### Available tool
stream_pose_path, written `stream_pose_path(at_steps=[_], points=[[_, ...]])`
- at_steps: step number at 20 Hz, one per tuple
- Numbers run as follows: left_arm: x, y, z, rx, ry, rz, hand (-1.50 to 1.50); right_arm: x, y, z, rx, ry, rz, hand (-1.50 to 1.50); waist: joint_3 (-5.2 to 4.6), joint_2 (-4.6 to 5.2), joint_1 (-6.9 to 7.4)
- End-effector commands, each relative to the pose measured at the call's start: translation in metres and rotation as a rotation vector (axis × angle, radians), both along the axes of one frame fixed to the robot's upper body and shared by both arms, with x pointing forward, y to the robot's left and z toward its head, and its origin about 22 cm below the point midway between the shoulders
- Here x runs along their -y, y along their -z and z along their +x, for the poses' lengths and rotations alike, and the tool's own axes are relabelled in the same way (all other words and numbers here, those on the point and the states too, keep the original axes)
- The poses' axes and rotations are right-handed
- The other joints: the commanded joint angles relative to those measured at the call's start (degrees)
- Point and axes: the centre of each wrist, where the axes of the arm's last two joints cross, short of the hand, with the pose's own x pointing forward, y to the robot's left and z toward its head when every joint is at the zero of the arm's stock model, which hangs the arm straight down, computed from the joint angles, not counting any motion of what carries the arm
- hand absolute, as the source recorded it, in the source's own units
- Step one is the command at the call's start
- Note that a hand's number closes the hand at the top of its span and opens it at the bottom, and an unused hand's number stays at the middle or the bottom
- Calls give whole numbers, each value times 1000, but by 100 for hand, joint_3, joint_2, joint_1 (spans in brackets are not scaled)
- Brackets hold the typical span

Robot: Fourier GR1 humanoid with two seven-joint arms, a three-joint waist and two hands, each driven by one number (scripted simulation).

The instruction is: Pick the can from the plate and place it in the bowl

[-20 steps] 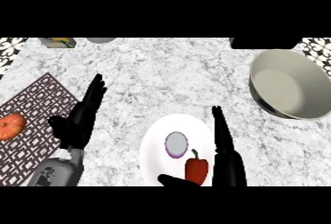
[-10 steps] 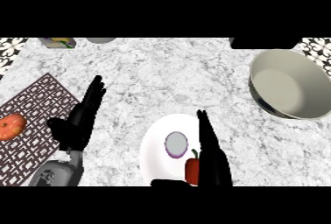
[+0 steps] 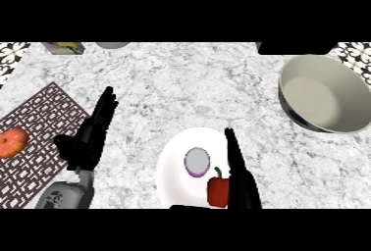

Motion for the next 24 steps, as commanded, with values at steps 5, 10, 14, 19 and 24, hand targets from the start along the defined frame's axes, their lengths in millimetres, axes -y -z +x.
stream_pose_path(at_steps=[5, 10, 14, 19, 24], points=[[1, -7, -1, -6, 7, 12, 0, 3, 7, -4, 20, 19, 100, -150, 1, -2, 8], [-4, -4, 1, -17, 7, -1, 0, -10, 26, -16, -16, 22, 129, -150, 0, -3, 3], [1, 4, 1, 0, 29, -12, 0, -12, 42, 1, -1, 24, 158, -150, 1, 4, 12], [11, 1, 13, 1, 8, -1, 0, -10, 63, 9, -6, 31, 146, -150, 1, 6, 1], [7, 3, 8, -9, 25, -5, 0, -18, 76, 25, -41, 75, 70, -150, -1, 7, 17]])
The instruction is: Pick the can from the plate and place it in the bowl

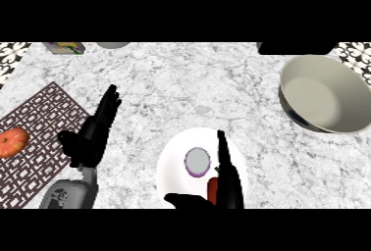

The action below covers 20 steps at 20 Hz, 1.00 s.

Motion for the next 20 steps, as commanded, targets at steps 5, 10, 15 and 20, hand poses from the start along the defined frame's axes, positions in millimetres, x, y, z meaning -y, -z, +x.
stream_pose_path(at_steps=[5, 10, 15, 20], points=[[1, -6, -6, -3, -12, -10, 0, -5, 17, 23, -105, 38, -139, -150, -1, -1, 16], [-10, -10, -3, 9, 4, 1, 0, 2, 29, 27, -115, -2, -100, -150, 0, 0, 11], [-17, -4, 4, -9, -10, 19, 0, -10, 56, 18, -78, -162, -208, 150, 1, 6, 21], [-3, 3, 11, 3, -11, 5, 0, -19, 47, 16, -44, -237, -268, 150, -2, 1, -12]])
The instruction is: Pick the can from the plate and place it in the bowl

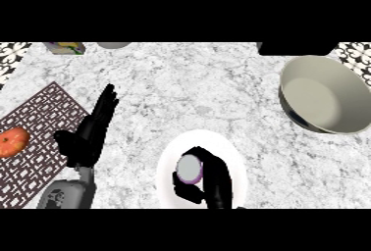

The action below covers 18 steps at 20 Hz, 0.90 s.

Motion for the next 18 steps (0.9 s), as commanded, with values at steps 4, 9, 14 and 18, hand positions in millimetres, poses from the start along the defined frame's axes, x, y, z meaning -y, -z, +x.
stream_pose_path(at_steps=[4, 9, 14, 18], points=[[-8, 11, -4, -11, -10, 4, 0, 32, -13, -20, 21, -337, 21, 150, 14, 15, -21], [0, 1, 2, -1, -2, 0, 0, 65, -12, -59, 18, -812, -18, 150, 34, 2, 11], [-6, 7, -2, -6, -30, 13, 0, 131, -53, -57, 179, -978, 86, 150, 30, 0, -167], [-16, 0, -2, -1, -47, -7, 0, 166, -93, -54, 355, -1026, 221, 150, 30, -12, -210]])
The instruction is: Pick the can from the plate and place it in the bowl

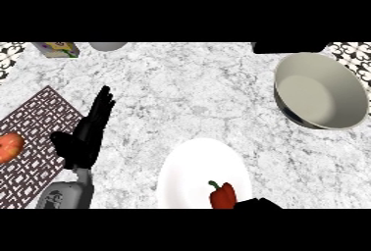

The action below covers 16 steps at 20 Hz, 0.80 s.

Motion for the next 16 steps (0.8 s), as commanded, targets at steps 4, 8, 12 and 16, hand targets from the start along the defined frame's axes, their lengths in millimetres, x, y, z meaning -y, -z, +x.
stream_pose_path(at_steps=[4, 8, 12, 16], points=[[-14, -14, 1, -8, -44, 0, 0, 69, -73, 10, 251, -62, 200, 150, 3, -29, -140], [-18, -4, -6, 9, -28, -2, 0, 103, -108, 8, 318, -32, 192, 150, -15, -35, -196], [-16, -2, -11, -3, -48, 0, 0, 129, -152, 20, 366, 23, 164, 150, -22, -57, -260], [1, -12, -1, 2, -19, -1, 0, 142, -182, 25, 374, 122, 132, 150, -25, -30, -111]])
